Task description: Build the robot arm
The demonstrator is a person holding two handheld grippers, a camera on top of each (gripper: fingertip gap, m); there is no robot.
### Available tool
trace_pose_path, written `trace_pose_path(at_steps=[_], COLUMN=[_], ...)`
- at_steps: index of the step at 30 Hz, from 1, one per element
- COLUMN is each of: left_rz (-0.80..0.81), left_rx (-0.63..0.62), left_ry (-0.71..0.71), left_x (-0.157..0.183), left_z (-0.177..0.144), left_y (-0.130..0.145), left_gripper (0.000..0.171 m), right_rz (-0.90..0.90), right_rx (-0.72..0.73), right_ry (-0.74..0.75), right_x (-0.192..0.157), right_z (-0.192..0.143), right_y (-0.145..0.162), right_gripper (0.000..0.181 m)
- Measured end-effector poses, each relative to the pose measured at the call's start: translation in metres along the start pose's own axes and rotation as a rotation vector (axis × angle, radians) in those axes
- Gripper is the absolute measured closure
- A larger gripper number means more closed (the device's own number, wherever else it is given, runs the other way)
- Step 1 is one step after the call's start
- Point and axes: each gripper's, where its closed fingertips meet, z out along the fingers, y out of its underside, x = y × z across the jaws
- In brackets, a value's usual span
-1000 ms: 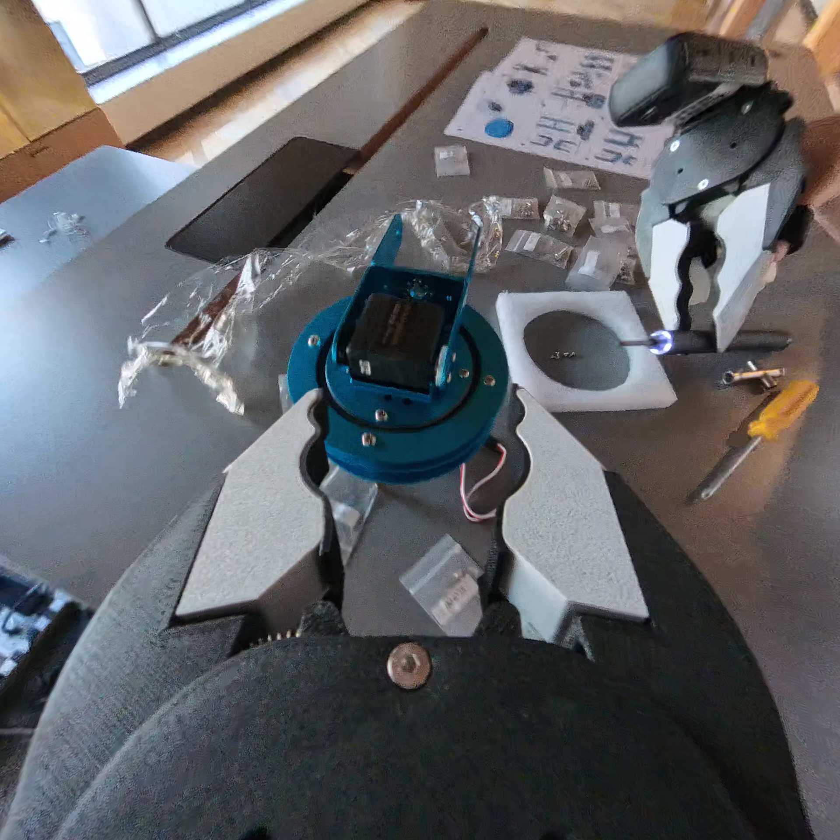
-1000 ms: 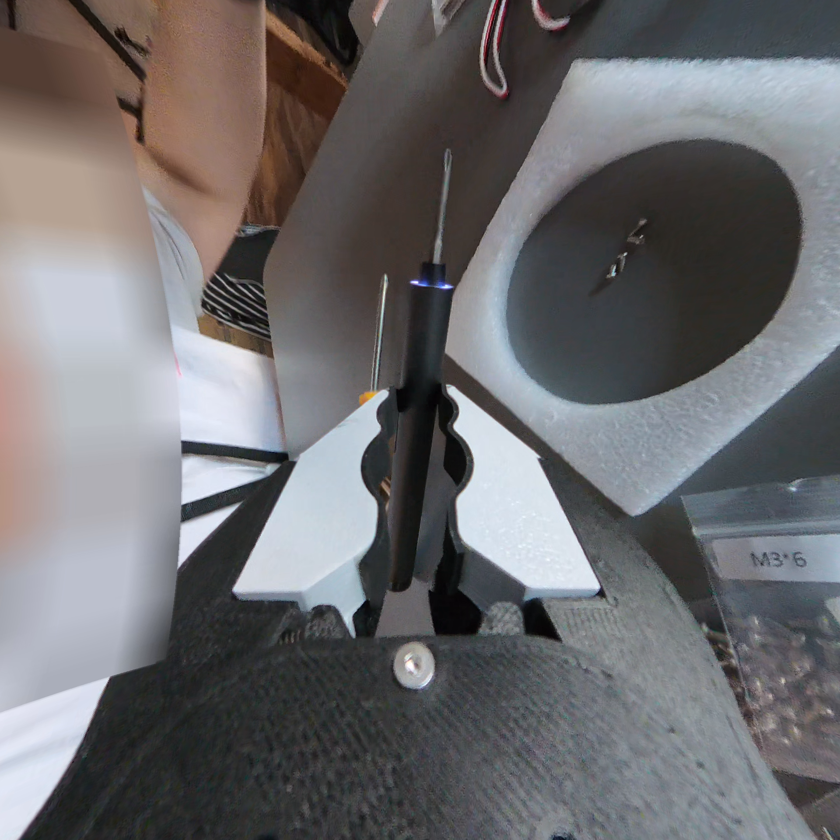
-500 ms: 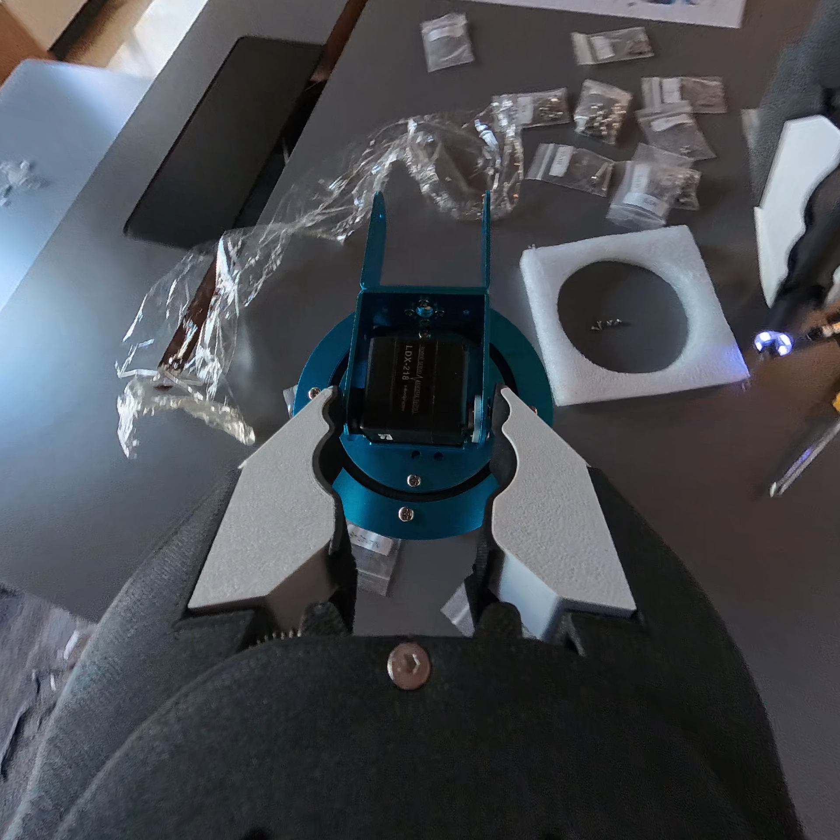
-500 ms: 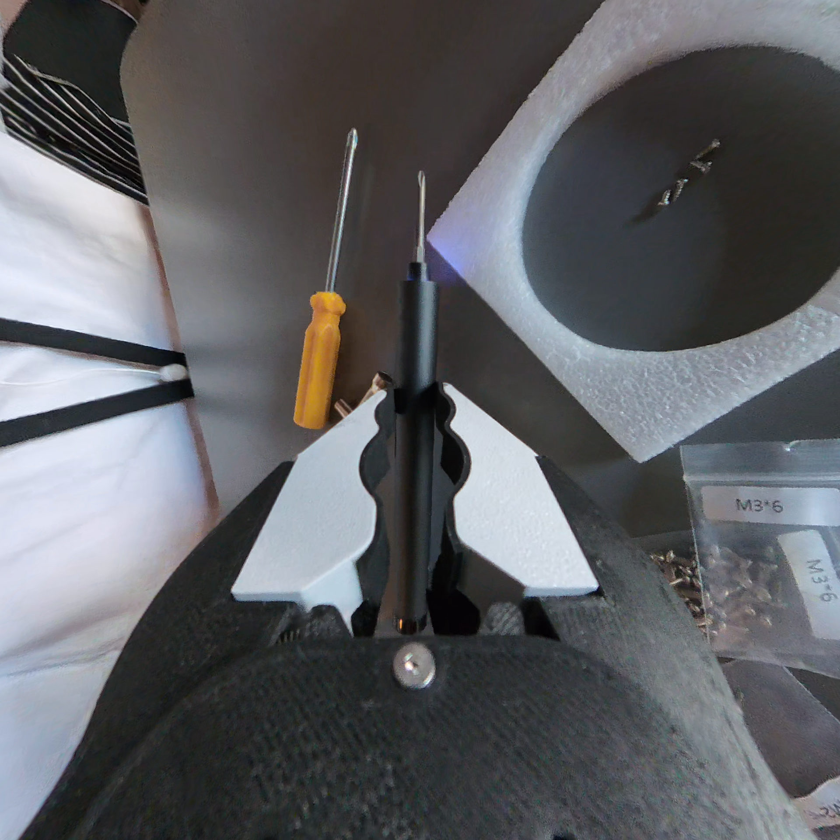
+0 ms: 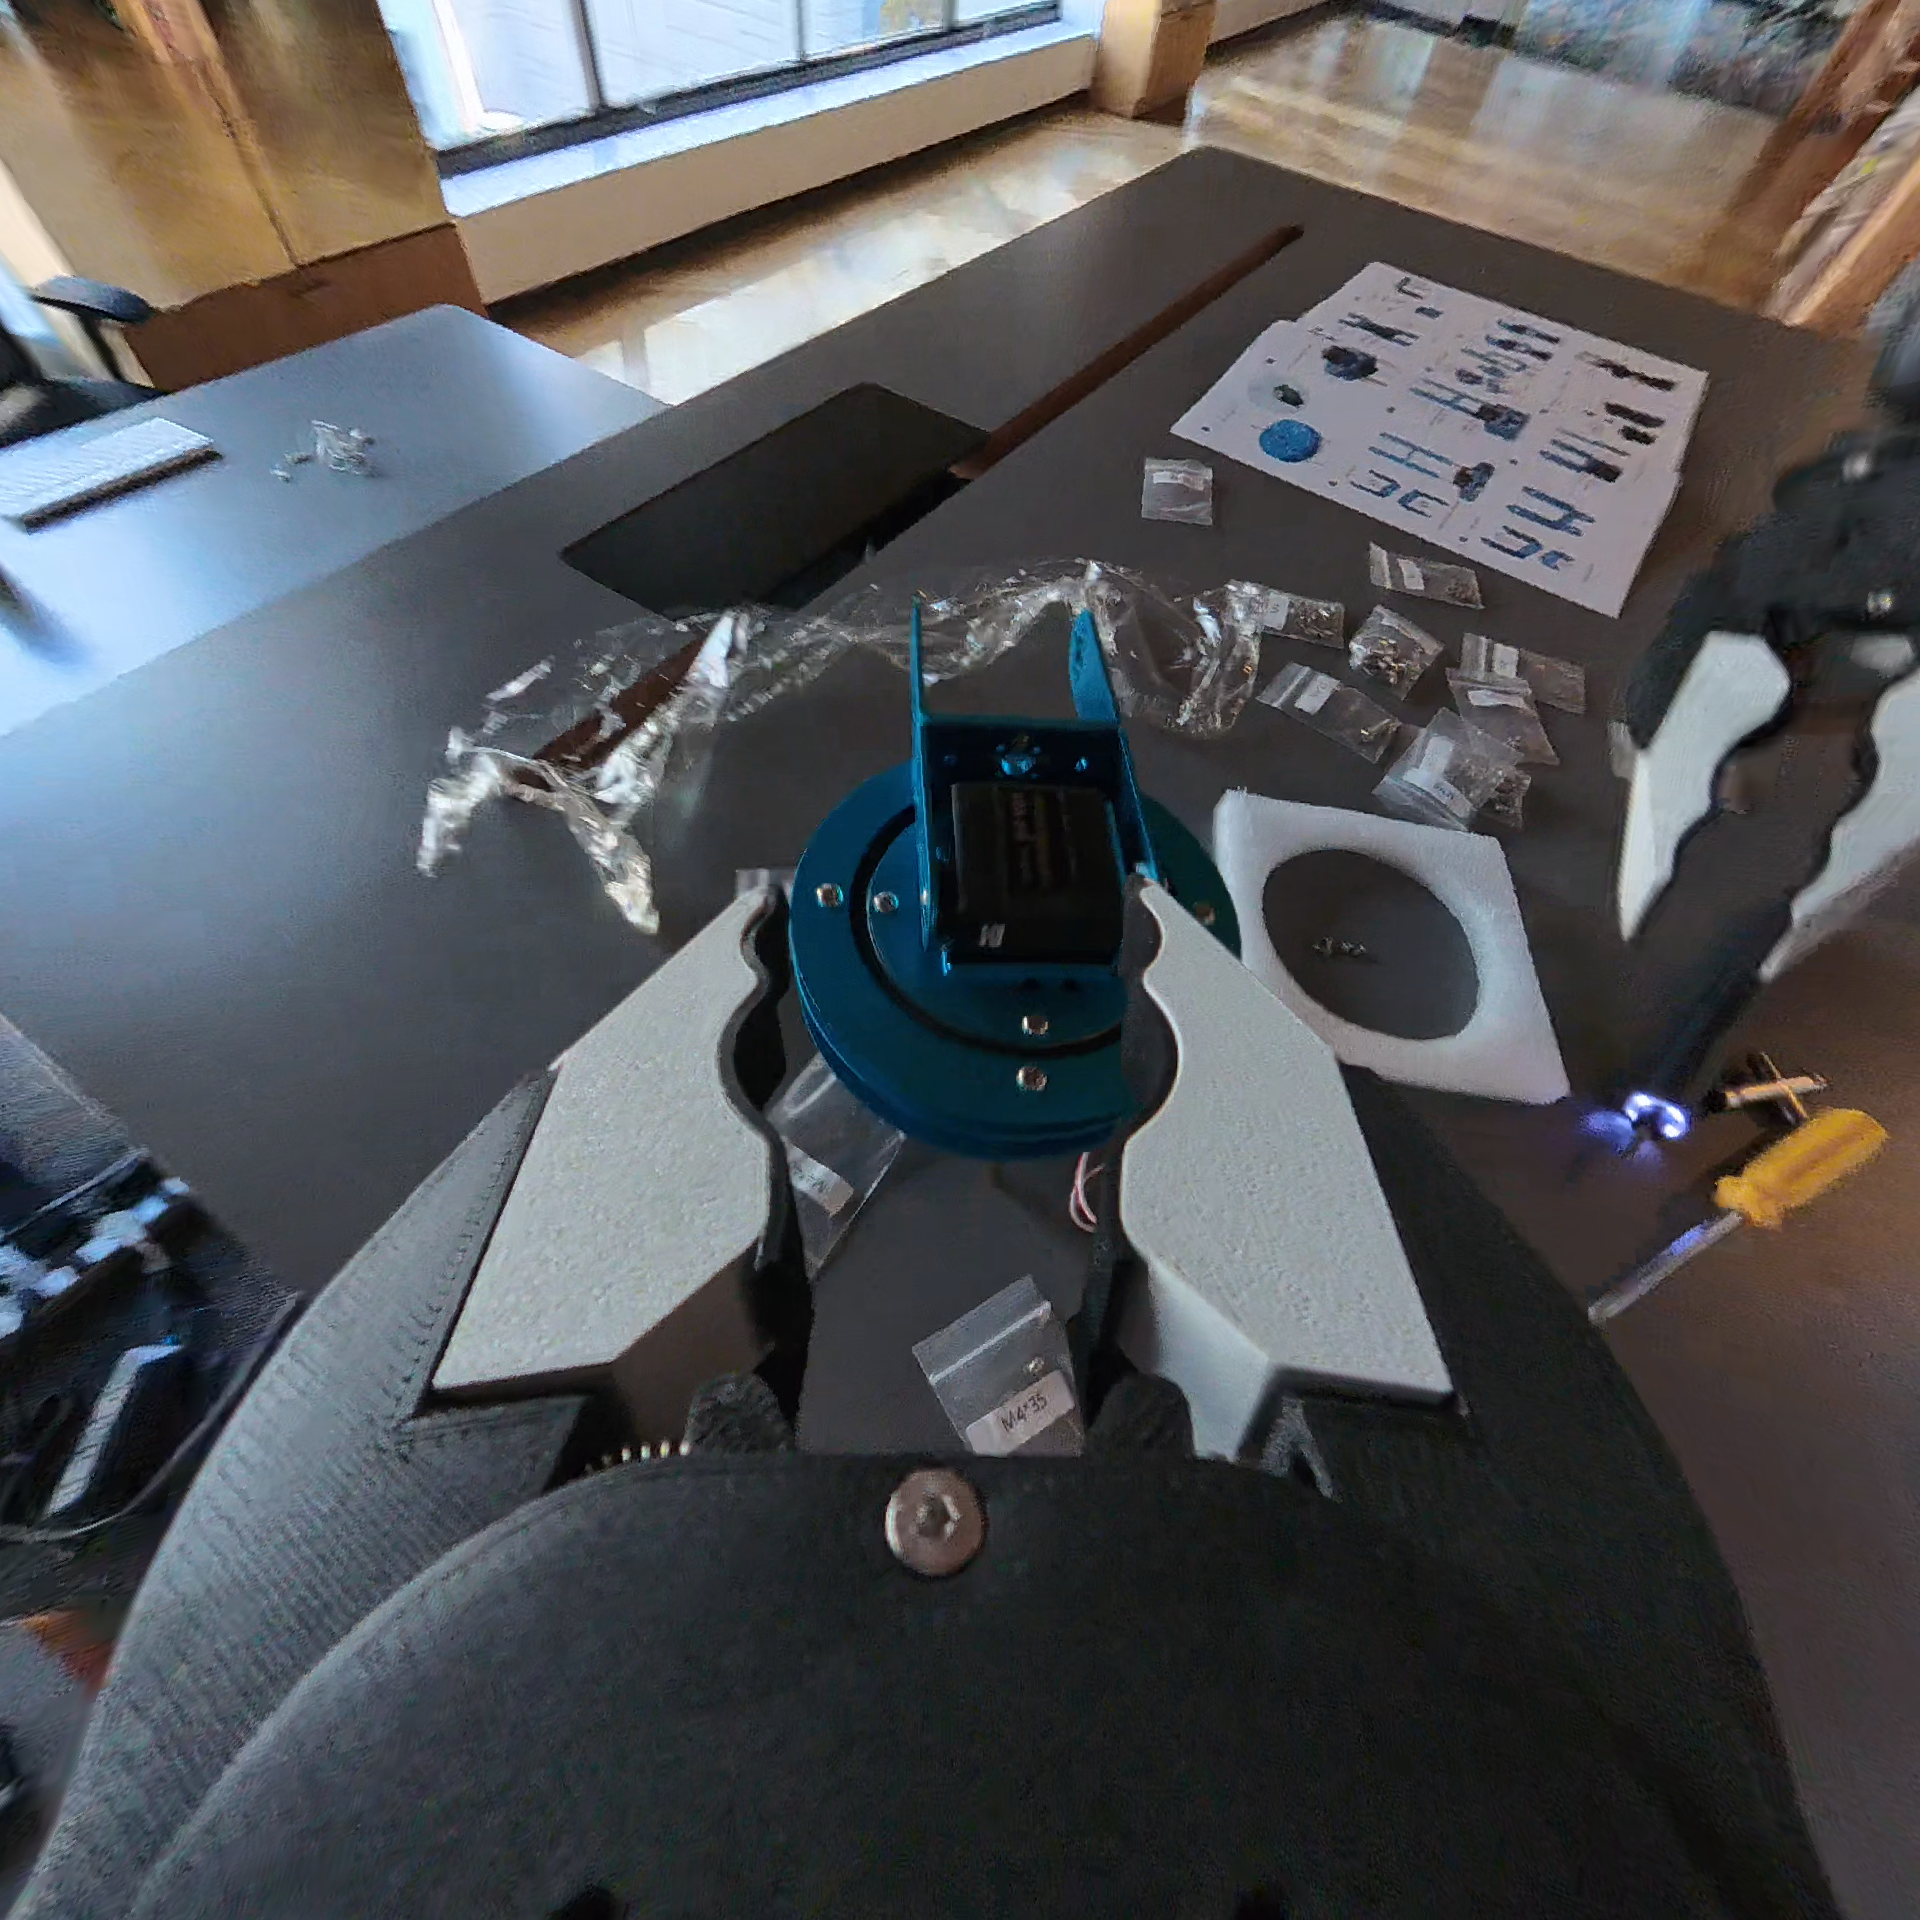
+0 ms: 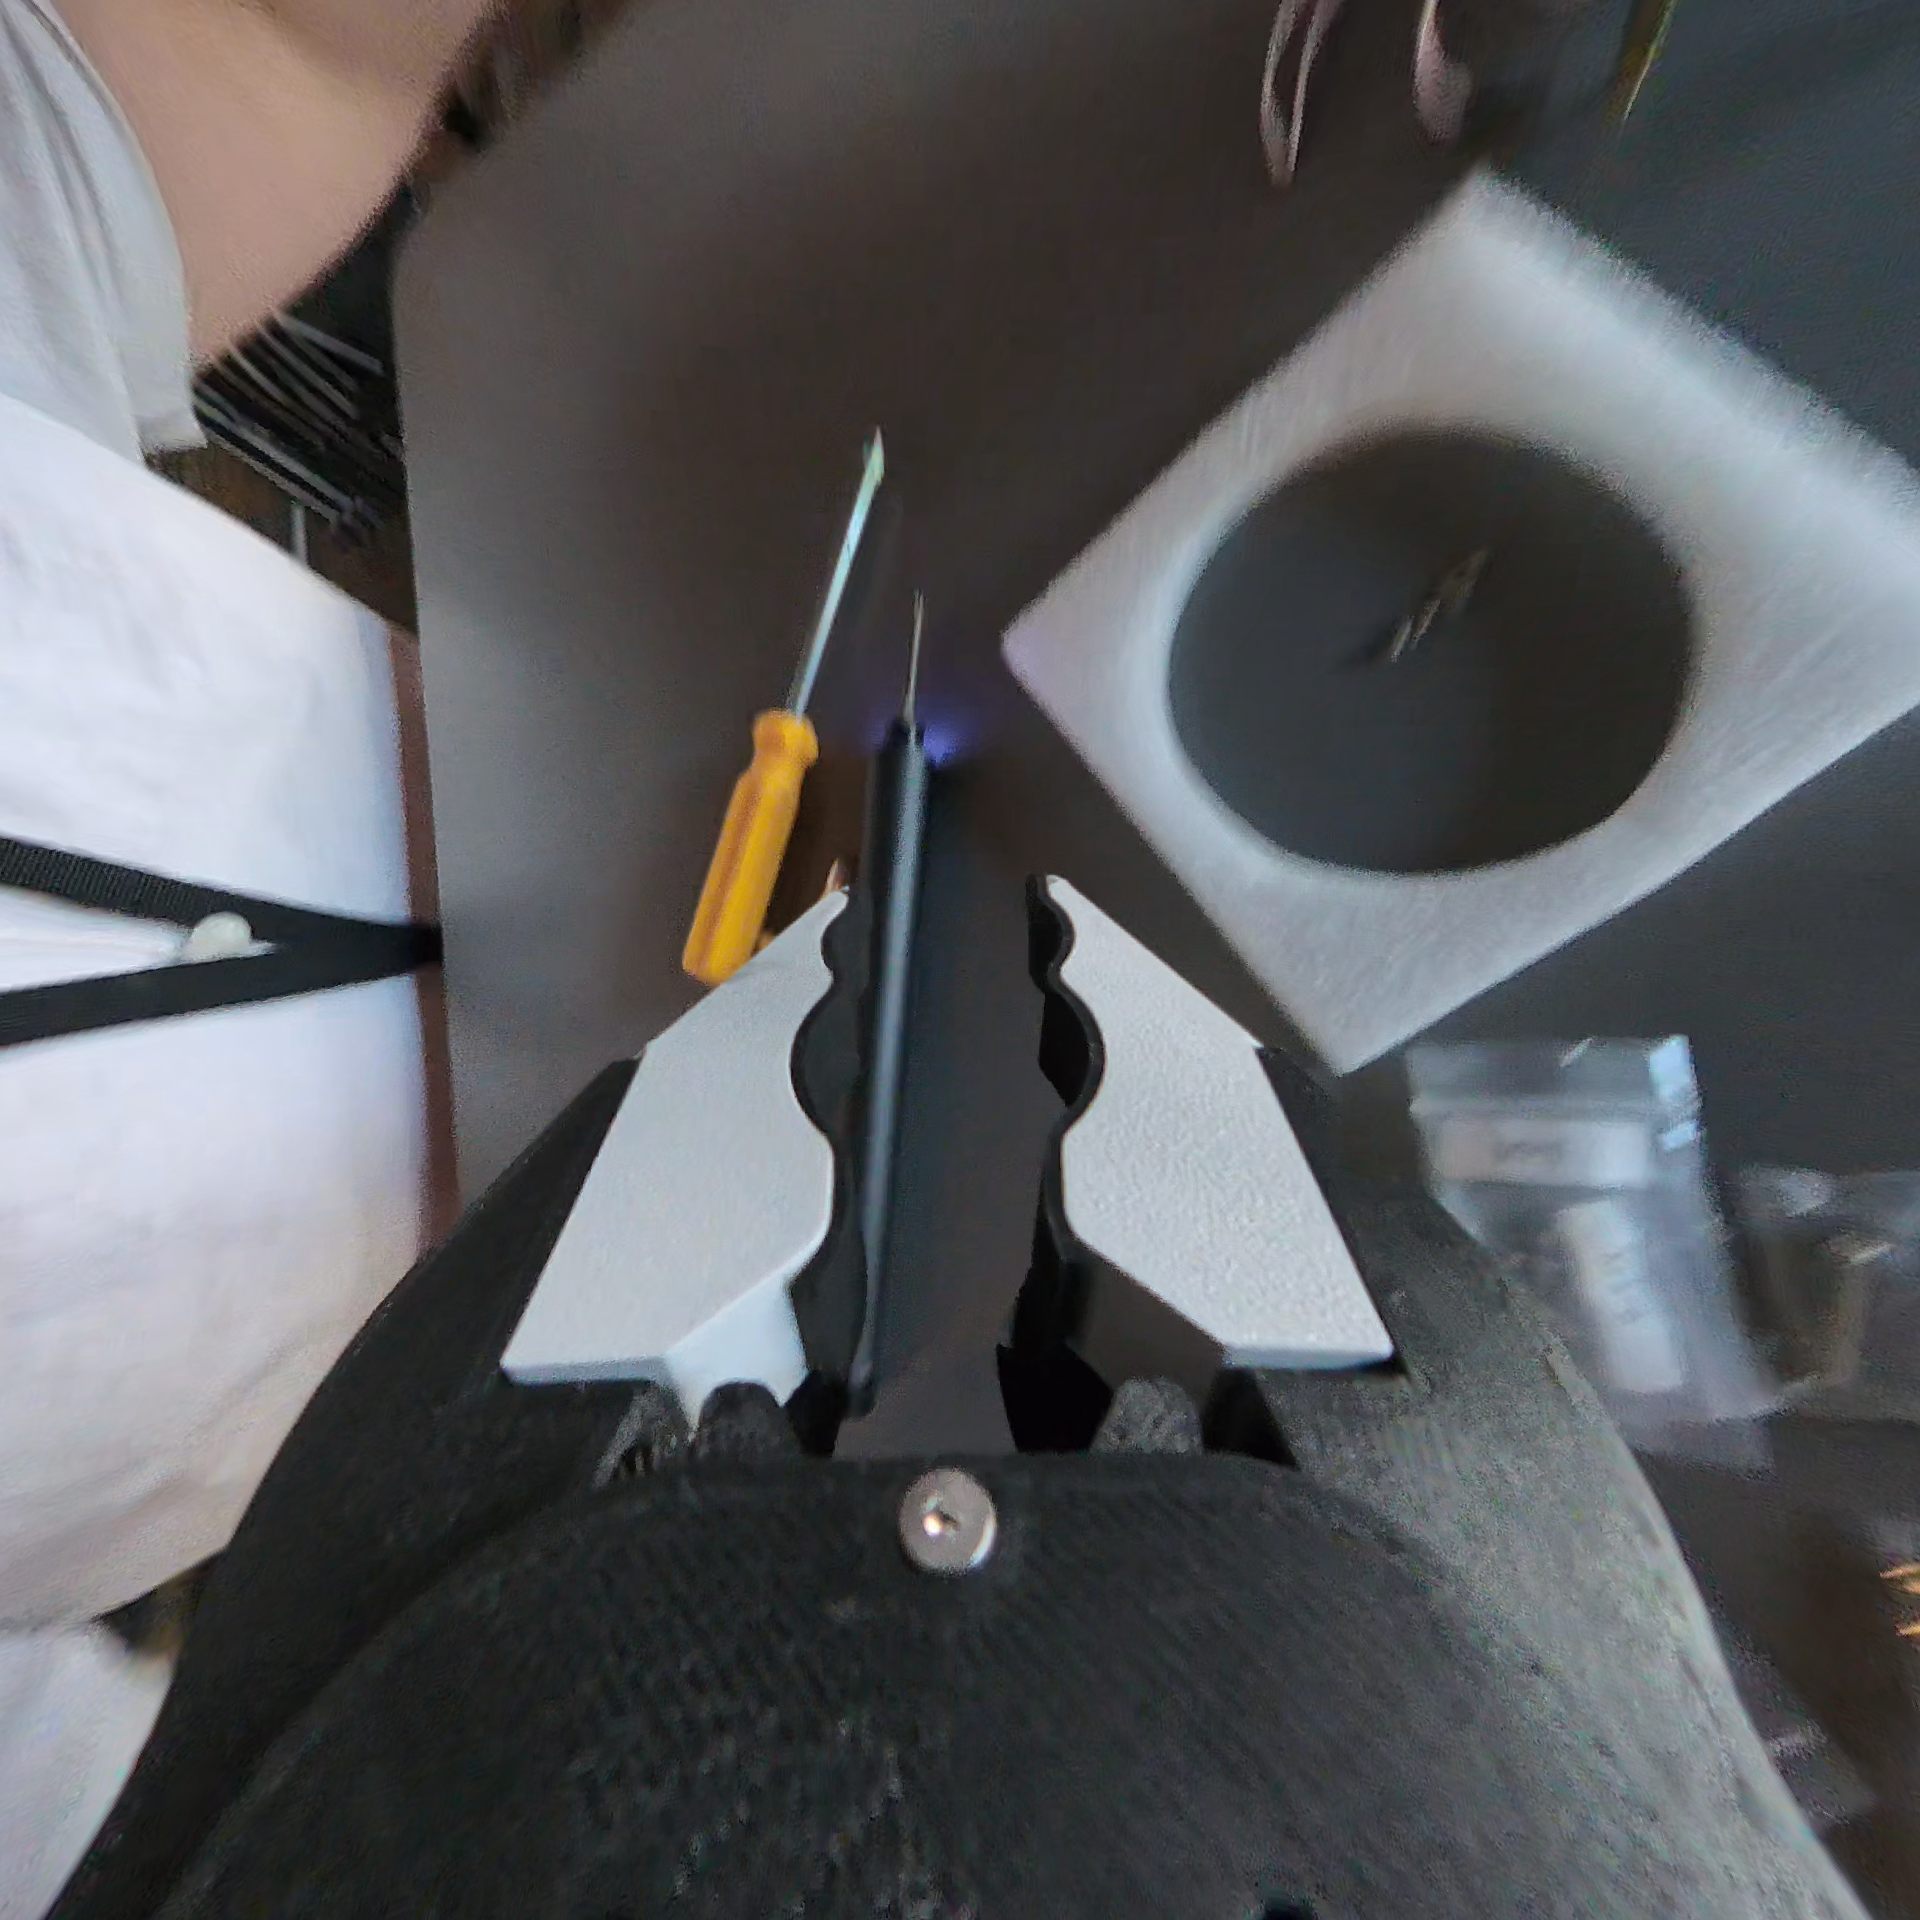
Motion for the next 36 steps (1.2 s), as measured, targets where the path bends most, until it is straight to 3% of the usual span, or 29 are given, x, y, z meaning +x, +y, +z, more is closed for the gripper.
trace_pose_path(at_steps=[3, 6, 11, 13, 19, 21, 27, 29, 32, 36], left_rz=[-0.051, -0.098, -0.116, -0.134, -0.093, -0.063, -0.035, -0.072, -0.097, -0.112], left_rx=[0.028, 0.078, 0.123, 0.112, 0.118, 0.098, 0.092, 0.111, 0.134, 0.142], left_ry=[0.143, 0.207, 0.295, 0.309, 0.209, 0.172, 0.162, 0.199, 0.248, 0.287], left_x=[0.002, 0.000, 0.009, 0.015, 0.029, 0.031, 0.018, 0.014, 0.015, 0.016], left_z=[0.009, 0.017, 0.019, 0.018, 0.017, 0.016, 0.007, 0.009, 0.013, 0.015], left_y=[0.012, 0.015, 0.019, 0.020, 0.021, 0.023, 0.023, 0.019, 0.013, 0.011], left_gripper=[0.111, 0.111, 0.122, 0.126, 0.100, 0.098, 0.111, 0.114, 0.117, 0.124], right_rz=[-0.141, -0.199, -0.075, -0.047, -0.126, -0.143, -0.098, -0.080, -0.033, -0.288], right_rx=[0.178, 0.193, 0.204, 0.175, 0.059, 0.039, 0.111, 0.051, -0.024, -0.030], right_ry=[0.168, 0.316, 0.383, 0.413, 0.528, 0.537, 0.517, 0.584, 0.570, 0.764], right_x=[0.030, 0.073, 0.109, 0.120, 0.145, 0.151, 0.141, 0.151, 0.153, 0.162], right_z=[-0.015, -0.015, -0.007, -0.002, 0.000, 0.000, -0.004, -0.008, -0.009, -0.019], right_y=[-0.063, -0.109, -0.140, -0.144, -0.153, -0.156, -0.166, -0.163, -0.159, -0.159], right_gripper=[0.150, 0.149, 0.153, 0.156, 0.166, 0.178, 0.177, 0.180, 0.179, 0.165])
